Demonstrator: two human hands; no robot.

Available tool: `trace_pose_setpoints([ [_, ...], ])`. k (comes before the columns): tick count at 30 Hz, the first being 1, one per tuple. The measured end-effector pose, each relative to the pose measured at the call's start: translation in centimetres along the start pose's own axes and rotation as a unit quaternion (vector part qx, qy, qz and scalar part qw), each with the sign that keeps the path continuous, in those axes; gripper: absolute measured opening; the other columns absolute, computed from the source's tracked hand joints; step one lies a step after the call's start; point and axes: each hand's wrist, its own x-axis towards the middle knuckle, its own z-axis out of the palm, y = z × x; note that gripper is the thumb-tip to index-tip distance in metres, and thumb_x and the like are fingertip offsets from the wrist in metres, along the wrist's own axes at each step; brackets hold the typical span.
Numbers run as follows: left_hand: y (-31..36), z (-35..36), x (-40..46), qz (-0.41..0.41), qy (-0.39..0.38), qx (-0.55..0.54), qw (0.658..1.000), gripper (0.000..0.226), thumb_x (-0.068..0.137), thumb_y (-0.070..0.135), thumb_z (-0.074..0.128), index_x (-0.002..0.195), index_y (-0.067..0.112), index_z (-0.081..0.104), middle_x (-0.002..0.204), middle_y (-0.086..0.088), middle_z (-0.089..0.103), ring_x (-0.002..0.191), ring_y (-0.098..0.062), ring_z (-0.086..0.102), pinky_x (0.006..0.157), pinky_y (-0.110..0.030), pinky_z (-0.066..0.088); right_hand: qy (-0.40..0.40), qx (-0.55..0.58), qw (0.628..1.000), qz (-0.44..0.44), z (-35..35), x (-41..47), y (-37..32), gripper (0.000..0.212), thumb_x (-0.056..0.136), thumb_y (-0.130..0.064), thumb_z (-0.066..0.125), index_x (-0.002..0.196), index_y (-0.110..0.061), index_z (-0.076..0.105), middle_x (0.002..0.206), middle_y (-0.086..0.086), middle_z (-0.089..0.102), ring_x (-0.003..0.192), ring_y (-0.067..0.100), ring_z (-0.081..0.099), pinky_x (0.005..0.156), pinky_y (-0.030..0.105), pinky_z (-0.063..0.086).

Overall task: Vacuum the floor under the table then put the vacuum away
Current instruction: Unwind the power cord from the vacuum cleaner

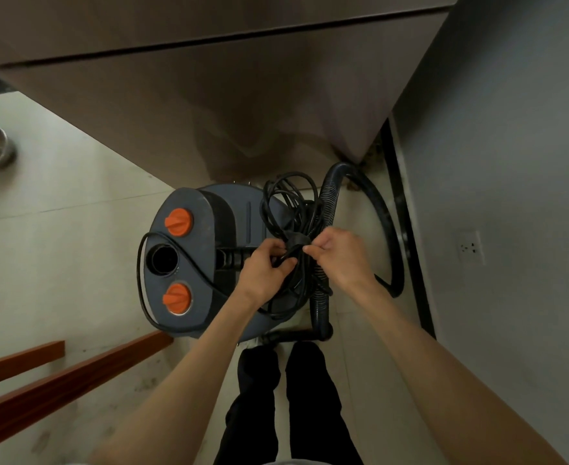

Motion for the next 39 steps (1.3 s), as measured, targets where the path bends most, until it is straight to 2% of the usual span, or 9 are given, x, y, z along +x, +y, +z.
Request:
trace_pose_setpoints([
  [2, 0.0, 0.1, -0.1, 0.005, 0.005, 0.011, 1.0, 0.03, 0.089, 0.016, 0.062, 0.117, 0.009, 0.053, 0.104, 0.002, 0.058, 0.103, -0.015, 0.053, 0.09, -0.026, 0.041, -0.03, -0.006, 1.0, 0.003, 0.1, 0.1, 0.3, 0.013, 0.088, -0.023, 0.065, 0.08, -0.016, 0.06, 0.076, 0.001, 0.065, 0.074, 0.013, 0.062, 0.072, 0.024, 0.049],
  [7, -0.3, -0.5, -0.1, -0.003, -0.006, -0.053, 0.999, 0.026, 0.089, 0.01, 0.061, 0.114, 0.006, 0.055, 0.102, -0.003, 0.059, 0.103, -0.013, 0.054, 0.093, -0.023, 0.039, -0.14, 0.323, 0.927, 0.129, -0.5, -0.1, 1.4, 0.013, 0.093, -0.012, 0.058, 0.106, -0.008, 0.058, 0.097, 0.01, 0.064, 0.083, 0.017, 0.063, 0.064, 0.019, 0.054],
  [12, -0.3, -1.0, -0.2, 0.008, -0.003, -0.082, 0.997, 0.025, 0.091, 0.004, 0.057, 0.115, -0.001, 0.055, 0.095, -0.001, 0.058, 0.096, -0.011, 0.053, 0.074, -0.006, 0.041, -0.083, 0.313, 0.94, 0.105, 0.5, -0.6, 0.7, 0.024, 0.09, -0.002, 0.059, 0.112, 0.005, 0.064, 0.087, 0.008, 0.065, 0.078, 0.013, 0.062, 0.068, 0.014, 0.054],
  [17, -0.3, -1.3, -0.4, 0.011, -0.025, -0.084, 0.996, 0.015, 0.092, 0.004, 0.056, 0.106, 0.007, 0.054, 0.086, 0.004, 0.056, 0.086, -0.009, 0.052, 0.068, -0.004, 0.042, -0.06, 0.335, 0.934, 0.108, 1.3, -0.6, 0.5, 0.023, 0.088, -0.007, 0.063, 0.111, -0.01, 0.057, 0.094, 0.004, 0.063, 0.082, 0.013, 0.062, 0.065, 0.017, 0.053],
  [22, -0.8, -1.1, -0.8, 0.024, -0.005, -0.046, 0.999, 0.024, 0.089, 0.005, 0.06, 0.112, 0.004, 0.056, 0.099, -0.001, 0.056, 0.096, -0.008, 0.05, 0.07, 0.007, 0.032, -0.021, 0.14, 0.99, 0.007, 1.2, -0.4, 1.1, 0.01, 0.084, -0.017, 0.07, 0.087, -0.015, 0.061, 0.083, 0.002, 0.064, 0.083, 0.018, 0.064, 0.074, 0.026, 0.053],
  [25, -0.7, -0.9, -0.8, 0.017, -0.002, -0.048, 0.999, 0.027, 0.089, 0.007, 0.061, 0.116, 0.006, 0.056, 0.108, -0.002, 0.058, 0.102, -0.01, 0.051, 0.086, -0.009, 0.038, -0.007, 0.096, 0.995, -0.025, 1.3, -0.3, 1.2, 0.009, 0.084, -0.018, 0.071, 0.084, -0.011, 0.064, 0.08, 0.004, 0.065, 0.079, 0.019, 0.065, 0.075, 0.027, 0.052],
  [28, -0.6, -0.9, -0.9, 0.014, 0.0, -0.051, 0.999, 0.027, 0.089, 0.007, 0.061, 0.115, 0.007, 0.055, 0.109, -0.002, 0.057, 0.104, -0.013, 0.052, 0.094, -0.025, 0.041, -0.011, 0.137, 0.99, 0.023, 1.0, -0.3, 0.9, 0.012, 0.084, -0.013, 0.07, 0.093, -0.005, 0.069, 0.075, 0.002, 0.065, 0.066, 0.009, 0.062, 0.065, 0.012, 0.049],
  [34, -0.7, -1.3, -1.1, 0.011, -0.009, -0.05, 0.999, 0.026, 0.091, 0.008, 0.058, 0.117, 0.007, 0.055, 0.11, 0.001, 0.056, 0.107, -0.01, 0.05, 0.081, -0.009, 0.031, -0.092, 0.343, 0.923, 0.147, 0.0, -0.5, 0.9, 0.01, 0.088, -0.001, 0.062, 0.097, 0.001, 0.066, 0.077, 0.007, 0.066, 0.063, 0.008, 0.063, 0.059, 0.013, 0.053],
  [39, -0.9, -1.5, -1.3, 0.008, -0.011, -0.068, 0.998, 0.023, 0.092, 0.005, 0.056, 0.114, 0.005, 0.055, 0.106, 0.001, 0.055, 0.102, -0.009, 0.05, 0.072, 0.001, 0.038, -0.105, 0.276, 0.948, 0.119, 0.3, -0.3, 0.7, 0.014, 0.091, -0.005, 0.058, 0.08, -0.012, 0.063, 0.074, 0.004, 0.064, 0.061, 0.007, 0.059, 0.055, 0.013, 0.049],
])
